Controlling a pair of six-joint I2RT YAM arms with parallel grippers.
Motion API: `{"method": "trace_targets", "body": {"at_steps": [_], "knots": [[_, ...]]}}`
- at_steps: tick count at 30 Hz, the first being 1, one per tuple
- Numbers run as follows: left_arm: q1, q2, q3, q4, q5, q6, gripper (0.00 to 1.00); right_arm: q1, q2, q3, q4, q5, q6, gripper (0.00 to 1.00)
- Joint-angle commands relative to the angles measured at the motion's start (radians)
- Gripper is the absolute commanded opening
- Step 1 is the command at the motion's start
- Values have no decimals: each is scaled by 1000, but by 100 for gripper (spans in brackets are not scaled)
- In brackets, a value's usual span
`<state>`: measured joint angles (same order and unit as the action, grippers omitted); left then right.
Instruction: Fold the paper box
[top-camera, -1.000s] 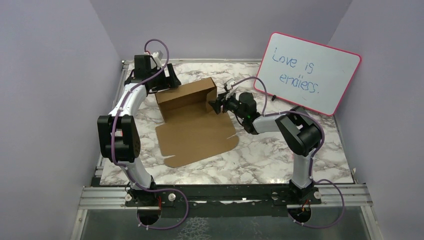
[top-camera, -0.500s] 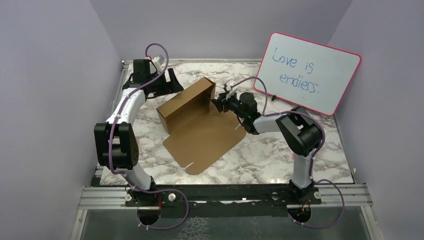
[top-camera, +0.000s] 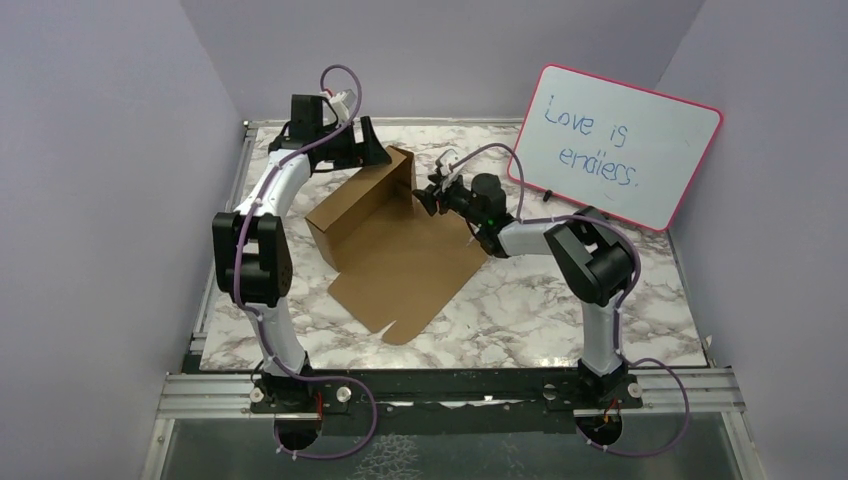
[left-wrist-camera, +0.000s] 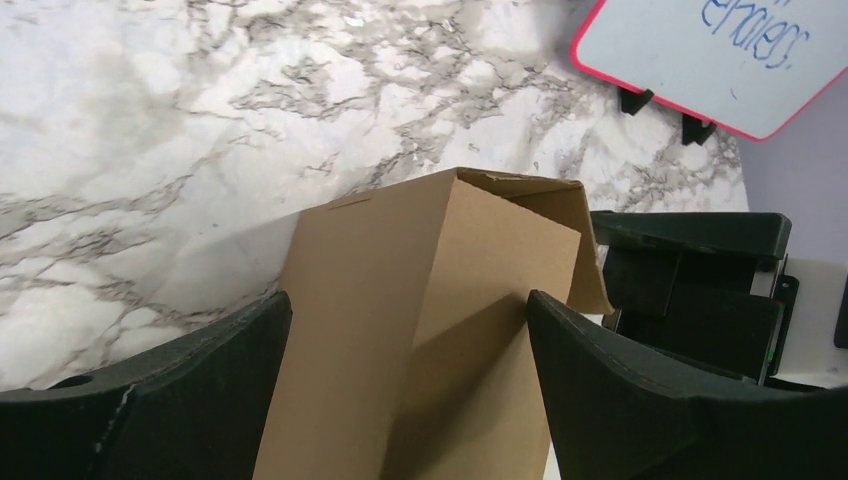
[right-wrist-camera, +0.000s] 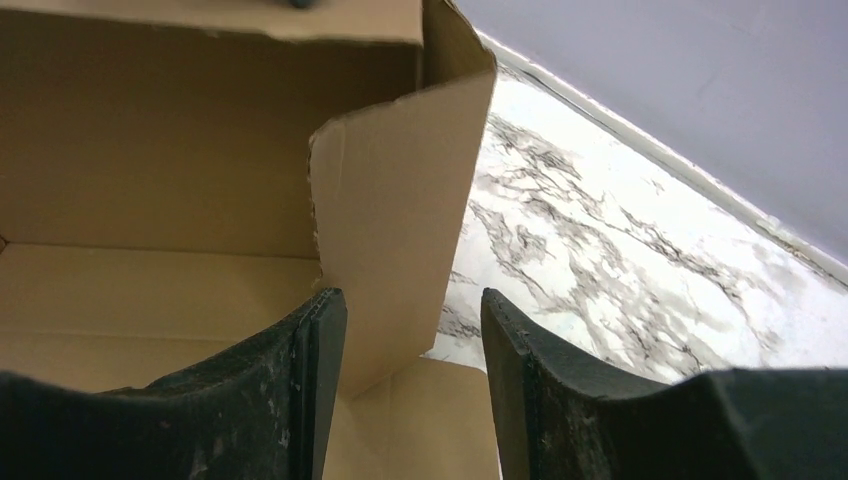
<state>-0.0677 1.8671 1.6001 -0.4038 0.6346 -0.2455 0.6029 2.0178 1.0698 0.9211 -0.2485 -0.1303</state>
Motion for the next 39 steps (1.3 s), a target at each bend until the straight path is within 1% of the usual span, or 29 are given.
{"method": "trace_targets", "body": {"at_steps": [1, 8, 13, 20, 25, 33, 39], "knots": [[-16, 76, 70, -4, 103, 10, 88, 4, 36, 56, -37, -55, -37, 57], [-23, 148, 109, -4, 184, 20, 88, 4, 57, 96, -62, -115, -37, 56], [-23, 159, 111, -4, 255, 28, 88, -1, 58, 92, -54, -102, -47, 56], [-19, 159, 121, -4, 342, 28, 88, -12, 36, 71, -57, -142, -63, 57], [-5, 159, 141, -5, 359, 17, 88, -22, 24, 58, -57, -160, -87, 56], [-6, 211, 187, -4, 414, 17, 88, -37, 32, 75, -53, -185, -120, 56], [-19, 237, 212, -4, 457, 18, 88, -37, 47, 111, -77, -238, -131, 53]]}}
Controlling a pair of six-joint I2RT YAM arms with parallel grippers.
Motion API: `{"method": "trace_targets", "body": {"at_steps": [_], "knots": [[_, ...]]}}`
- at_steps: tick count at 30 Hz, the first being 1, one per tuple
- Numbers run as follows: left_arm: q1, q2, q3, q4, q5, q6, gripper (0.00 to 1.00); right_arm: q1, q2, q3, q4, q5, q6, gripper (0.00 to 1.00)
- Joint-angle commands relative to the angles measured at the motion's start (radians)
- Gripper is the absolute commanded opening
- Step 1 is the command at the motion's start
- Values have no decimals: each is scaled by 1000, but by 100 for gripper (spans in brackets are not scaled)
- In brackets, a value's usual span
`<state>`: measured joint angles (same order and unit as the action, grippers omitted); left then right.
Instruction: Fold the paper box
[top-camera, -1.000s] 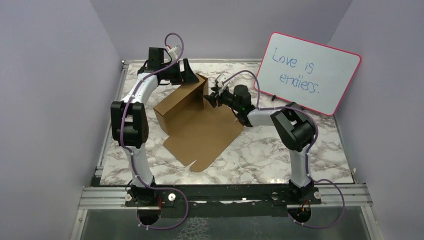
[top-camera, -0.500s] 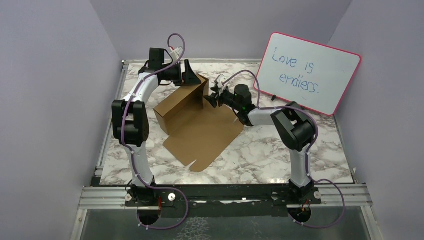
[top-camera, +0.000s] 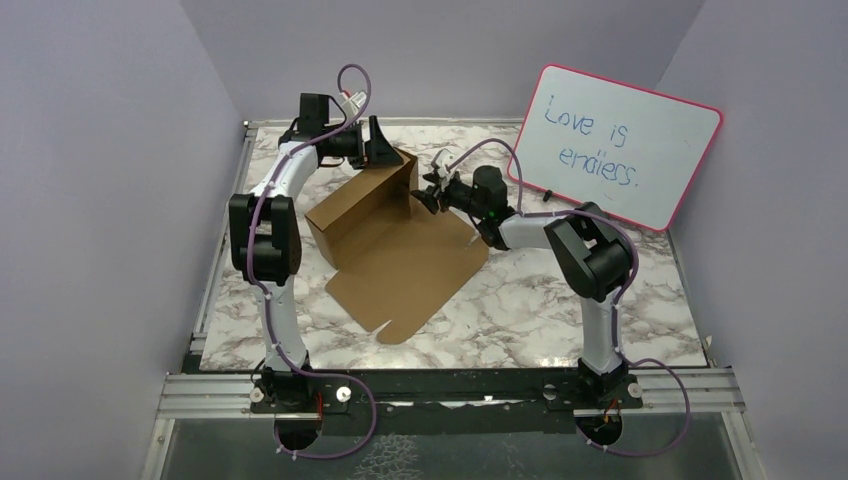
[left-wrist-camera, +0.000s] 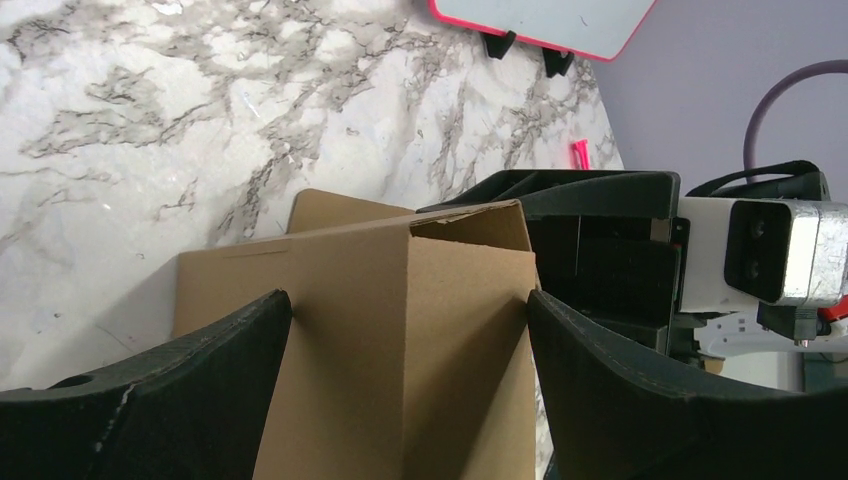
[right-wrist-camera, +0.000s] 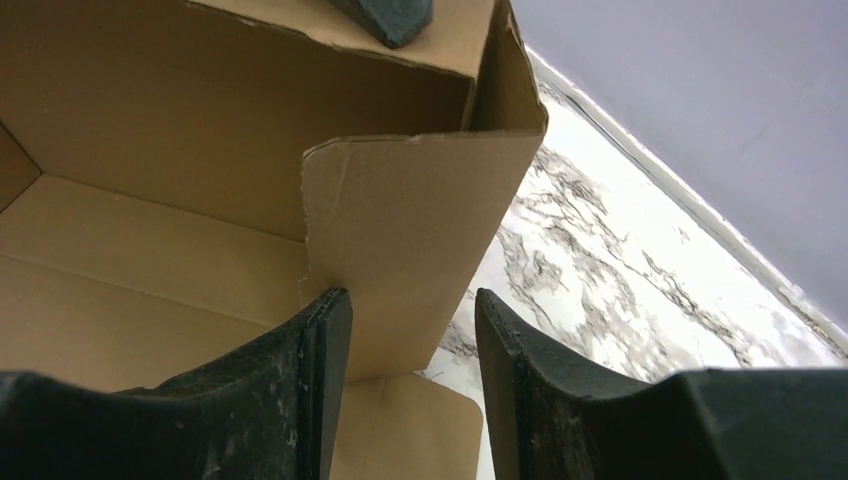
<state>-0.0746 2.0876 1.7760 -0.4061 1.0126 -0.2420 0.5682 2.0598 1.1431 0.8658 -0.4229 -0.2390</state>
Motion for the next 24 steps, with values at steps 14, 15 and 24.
{"method": "trace_targets", "body": {"at_steps": [14, 15, 24], "knots": [[-62, -24, 1, -2, 179, 29, 88, -2, -109, -99, 2, -64, -18, 52], [-63, -29, -10, -2, 185, 33, 88, -2, -125, -116, 12, -64, -17, 52], [-79, -56, -75, -2, 198, 48, 88, -1, -232, -190, -8, -63, -20, 51]]}}
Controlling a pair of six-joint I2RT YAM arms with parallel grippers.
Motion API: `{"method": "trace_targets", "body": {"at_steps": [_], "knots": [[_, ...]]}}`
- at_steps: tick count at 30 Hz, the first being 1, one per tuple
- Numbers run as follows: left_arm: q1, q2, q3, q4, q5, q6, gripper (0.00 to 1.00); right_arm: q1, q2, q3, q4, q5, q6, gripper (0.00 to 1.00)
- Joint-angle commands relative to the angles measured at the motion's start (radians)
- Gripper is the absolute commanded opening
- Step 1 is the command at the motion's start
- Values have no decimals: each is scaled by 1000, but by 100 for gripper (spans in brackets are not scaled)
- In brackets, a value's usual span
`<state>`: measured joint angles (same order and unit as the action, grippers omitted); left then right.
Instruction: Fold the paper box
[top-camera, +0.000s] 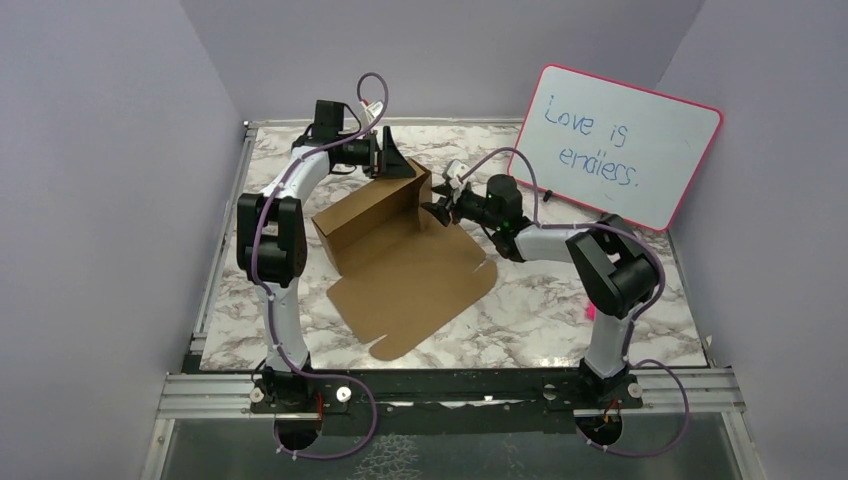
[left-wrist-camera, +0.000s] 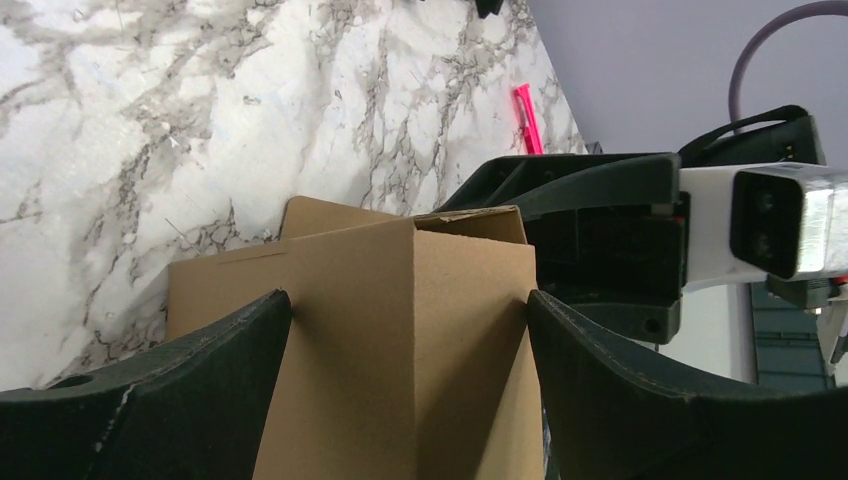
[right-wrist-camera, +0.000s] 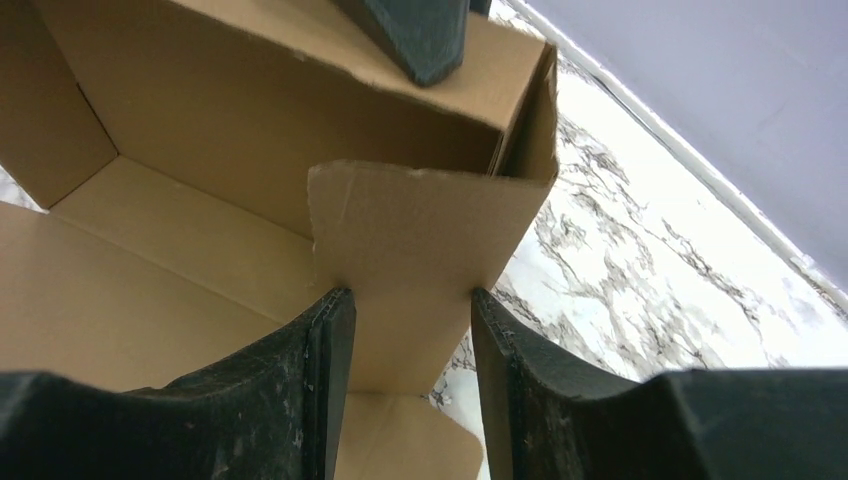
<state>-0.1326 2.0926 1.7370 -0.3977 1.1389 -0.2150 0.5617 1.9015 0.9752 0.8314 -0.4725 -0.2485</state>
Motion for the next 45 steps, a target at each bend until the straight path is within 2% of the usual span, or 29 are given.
{"method": "trace_targets", "body": {"at_steps": [1, 10, 19, 23, 37, 40, 41, 45], "knots": [[-23, -64, -43, -11, 74, 25, 88, 5, -87, -34, 26, -9, -9, 50], [-29, -57, -57, -10, 83, 33, 88, 4, -100, -76, 14, 40, -48, 51], [-33, -69, -65, -10, 94, 40, 88, 5, -74, -73, 39, 81, -31, 66], [-40, -71, -63, -10, 98, 40, 88, 5, -59, -57, 38, 63, -24, 67], [-76, -81, -76, -12, 111, 46, 87, 5, -6, -25, 80, -3, 75, 49], [-87, -86, -77, -13, 114, 44, 88, 4, -6, -30, 99, 23, 95, 45], [-97, -89, -85, -12, 114, 46, 88, 8, -16, -25, 83, 84, 126, 42], [-110, -84, -88, -13, 111, 38, 87, 12, -45, -47, 91, 135, 148, 41]]}}
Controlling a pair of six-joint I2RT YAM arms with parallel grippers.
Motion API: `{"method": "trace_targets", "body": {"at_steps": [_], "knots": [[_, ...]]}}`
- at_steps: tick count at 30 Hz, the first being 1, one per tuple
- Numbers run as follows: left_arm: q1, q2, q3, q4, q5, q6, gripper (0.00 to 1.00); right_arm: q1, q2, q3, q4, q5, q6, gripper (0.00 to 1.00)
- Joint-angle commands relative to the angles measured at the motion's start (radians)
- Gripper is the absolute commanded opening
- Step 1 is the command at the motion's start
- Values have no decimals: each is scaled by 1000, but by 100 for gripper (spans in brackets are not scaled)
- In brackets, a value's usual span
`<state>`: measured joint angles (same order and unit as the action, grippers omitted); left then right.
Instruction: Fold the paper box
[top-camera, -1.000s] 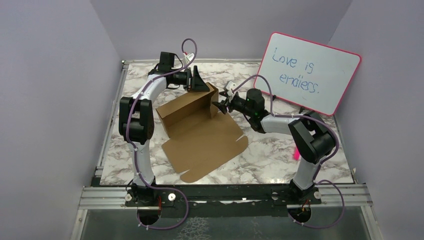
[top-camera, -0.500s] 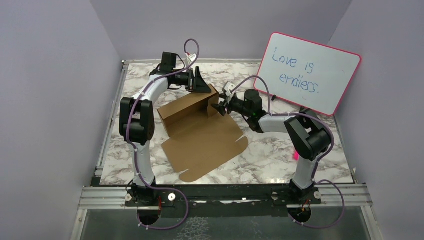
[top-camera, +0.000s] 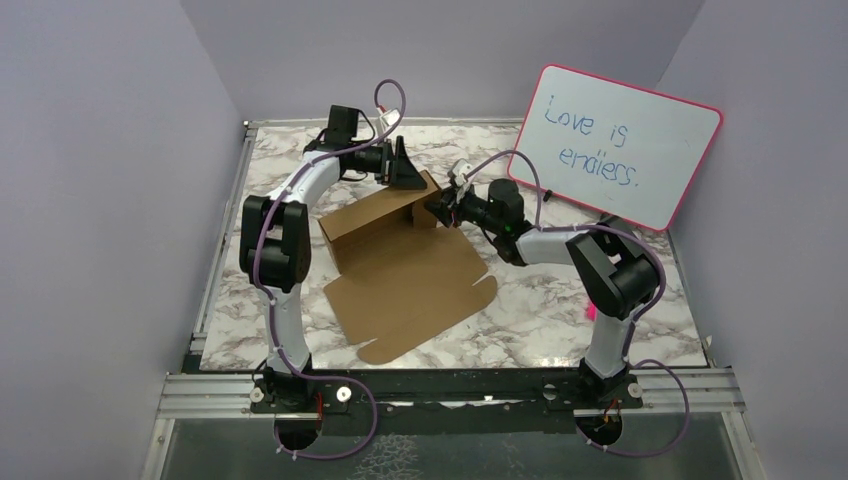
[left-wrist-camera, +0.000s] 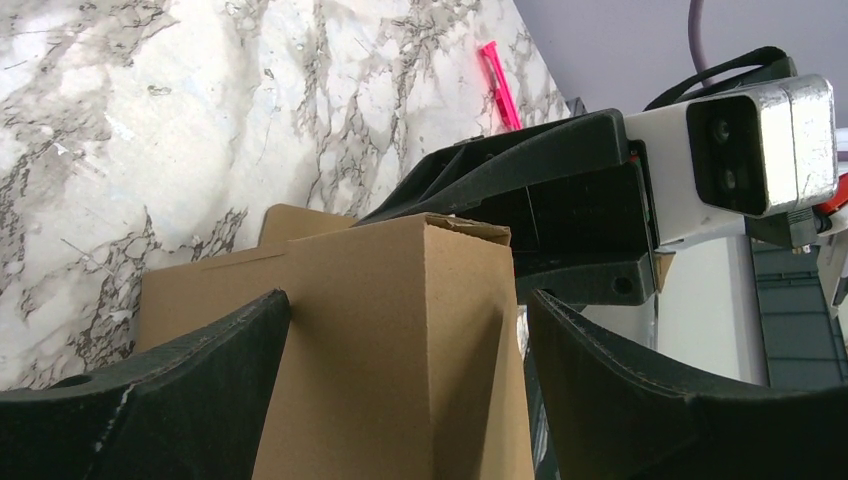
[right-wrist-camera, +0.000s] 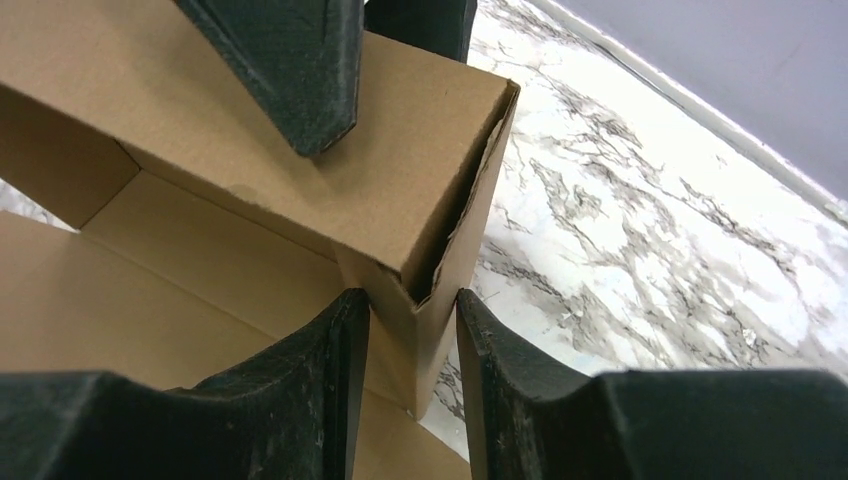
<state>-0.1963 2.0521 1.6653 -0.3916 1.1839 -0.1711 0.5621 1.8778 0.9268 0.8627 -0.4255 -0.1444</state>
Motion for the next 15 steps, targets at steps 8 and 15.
{"method": "trace_targets", "body": {"at_steps": [8, 15], "knots": [[-82, -46, -4, -19, 45, -32, 88, 29, -47, -63, 148, 240, 90, 36], [-83, -58, -25, -12, -4, -69, 88, 45, -51, -98, 161, 364, 71, 33]]}}
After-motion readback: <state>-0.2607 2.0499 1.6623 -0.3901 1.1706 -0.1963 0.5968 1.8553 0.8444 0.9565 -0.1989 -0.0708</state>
